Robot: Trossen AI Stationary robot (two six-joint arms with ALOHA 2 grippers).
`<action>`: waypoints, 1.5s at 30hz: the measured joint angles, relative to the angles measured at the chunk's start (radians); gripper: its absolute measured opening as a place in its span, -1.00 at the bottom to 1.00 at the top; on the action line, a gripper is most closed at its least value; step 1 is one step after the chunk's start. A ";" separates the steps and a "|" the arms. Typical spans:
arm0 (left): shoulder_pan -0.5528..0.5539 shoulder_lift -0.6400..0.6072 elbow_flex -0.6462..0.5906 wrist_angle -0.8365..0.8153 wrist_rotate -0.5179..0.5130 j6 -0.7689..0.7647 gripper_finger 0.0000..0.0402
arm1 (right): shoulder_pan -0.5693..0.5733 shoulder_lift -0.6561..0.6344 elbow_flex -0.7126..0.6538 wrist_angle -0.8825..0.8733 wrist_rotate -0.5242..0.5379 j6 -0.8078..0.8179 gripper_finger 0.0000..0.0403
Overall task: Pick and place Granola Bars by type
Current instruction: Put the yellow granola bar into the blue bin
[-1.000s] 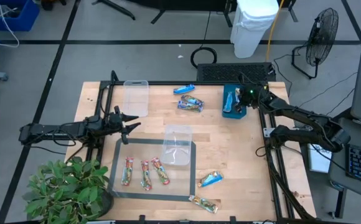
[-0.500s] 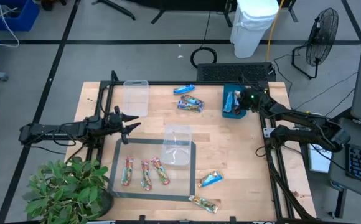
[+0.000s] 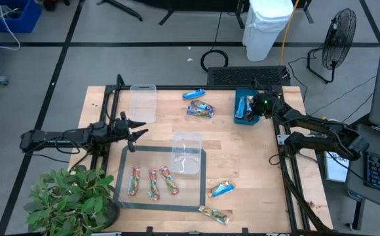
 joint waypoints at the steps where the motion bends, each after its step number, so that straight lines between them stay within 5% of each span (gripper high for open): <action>1: 0.000 0.000 0.000 0.000 0.000 0.000 -0.22 | 0.000 0.000 0.000 0.000 0.000 0.001 -1.00; 22: 0.000 0.000 0.000 0.000 0.000 0.000 -0.22 | 0.001 0.000 0.000 0.040 -0.002 0.018 -0.71; 25: 0.000 0.000 0.000 0.000 0.000 0.000 -0.22 | 0.017 -0.011 0.000 0.091 -0.068 0.011 -0.66; 29: 0.000 0.000 0.000 0.000 0.000 0.000 -0.22 | 0.072 -0.056 0.001 0.177 -0.287 -0.016 -0.63; 32: 0.000 0.000 0.000 0.000 0.000 0.000 -0.22 | 0.151 -0.096 0.001 0.205 -0.485 -0.042 -0.63; 35: 0.000 0.000 0.000 0.000 0.000 0.000 -0.22 | 0.267 -0.127 0.001 0.202 -0.573 -0.059 -0.63; 45: 0.000 0.000 0.000 0.000 0.000 0.000 -0.22 | 0.811 -0.119 0.001 0.160 -0.574 -0.025 -0.63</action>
